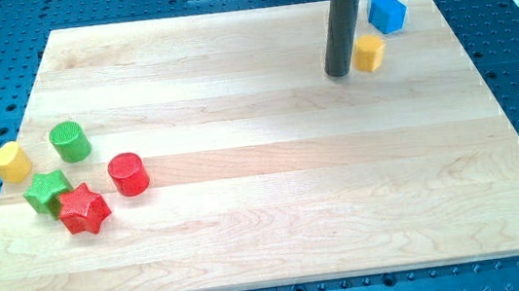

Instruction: Move the yellow hexagon into the cube

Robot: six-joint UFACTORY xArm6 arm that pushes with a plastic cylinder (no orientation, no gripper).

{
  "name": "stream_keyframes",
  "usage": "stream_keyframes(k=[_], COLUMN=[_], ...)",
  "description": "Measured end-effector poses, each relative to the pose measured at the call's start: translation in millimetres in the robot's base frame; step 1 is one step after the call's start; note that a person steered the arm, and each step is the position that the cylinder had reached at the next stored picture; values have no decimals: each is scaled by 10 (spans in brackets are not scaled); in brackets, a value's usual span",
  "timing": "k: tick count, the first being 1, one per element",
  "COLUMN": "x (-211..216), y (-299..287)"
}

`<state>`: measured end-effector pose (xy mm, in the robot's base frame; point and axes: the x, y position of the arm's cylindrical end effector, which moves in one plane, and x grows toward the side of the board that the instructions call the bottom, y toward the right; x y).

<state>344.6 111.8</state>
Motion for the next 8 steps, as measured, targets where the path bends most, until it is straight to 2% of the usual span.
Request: stream_keyframes(k=[1, 2, 3, 4, 5, 6, 7, 8], x=[-15, -35, -357, -209, -108, -292, -236, 274], y=[93, 623, 660, 600, 788, 929, 723, -542])
